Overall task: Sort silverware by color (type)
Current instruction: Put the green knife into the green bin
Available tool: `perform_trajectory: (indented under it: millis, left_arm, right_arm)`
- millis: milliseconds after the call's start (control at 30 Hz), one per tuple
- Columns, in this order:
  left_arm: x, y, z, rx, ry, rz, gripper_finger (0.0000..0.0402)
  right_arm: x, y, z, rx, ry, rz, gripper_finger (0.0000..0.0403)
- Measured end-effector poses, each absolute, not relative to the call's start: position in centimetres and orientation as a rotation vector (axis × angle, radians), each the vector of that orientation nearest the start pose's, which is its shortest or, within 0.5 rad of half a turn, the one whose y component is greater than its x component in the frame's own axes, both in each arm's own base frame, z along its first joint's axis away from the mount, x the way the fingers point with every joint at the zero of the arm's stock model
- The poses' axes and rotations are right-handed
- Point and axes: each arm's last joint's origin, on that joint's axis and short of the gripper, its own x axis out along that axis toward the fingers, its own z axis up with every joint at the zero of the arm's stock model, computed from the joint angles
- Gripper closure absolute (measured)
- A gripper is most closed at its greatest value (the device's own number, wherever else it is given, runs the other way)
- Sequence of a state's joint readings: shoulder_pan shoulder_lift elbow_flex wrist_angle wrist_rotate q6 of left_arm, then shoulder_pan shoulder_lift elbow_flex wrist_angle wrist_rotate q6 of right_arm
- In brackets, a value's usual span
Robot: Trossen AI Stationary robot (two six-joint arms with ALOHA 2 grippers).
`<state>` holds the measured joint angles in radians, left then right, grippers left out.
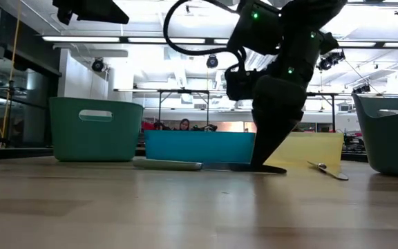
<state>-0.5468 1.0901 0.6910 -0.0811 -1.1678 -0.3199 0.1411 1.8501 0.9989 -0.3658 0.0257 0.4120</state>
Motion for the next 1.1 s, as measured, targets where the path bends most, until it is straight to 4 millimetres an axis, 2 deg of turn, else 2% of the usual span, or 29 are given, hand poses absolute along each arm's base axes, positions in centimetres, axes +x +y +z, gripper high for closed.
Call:
perform_trajectory:
  millis: [167, 600, 833, 1100]
  left_arm:
    - [19.9, -9.0, 26.1, 0.065, 0.212, 0.660, 0.0401]
    - [19.1, -9.8, 26.5, 0.089, 0.186, 0.665, 0.0401]
    - [18.9, -9.9, 26.4, 0.113, 0.190, 0.679, 0.0401]
    - [18.8, -9.9, 26.4, 0.114, 0.191, 0.680, 0.0401]
  right_arm:
    - [33.3, 5.0, 14.3, 0.257, 1.200, -0.112, 0.0401]
    - [34.0, 5.4, 17.4, 0.237, 1.153, -0.082, 0.0401]
    - [32.0, 4.9, 20.8, 0.203, 1.125, -0.156, 0.0401]
    - [28.3, 4.1, 27.0, 0.158, 0.929, -0.302, 0.0402]
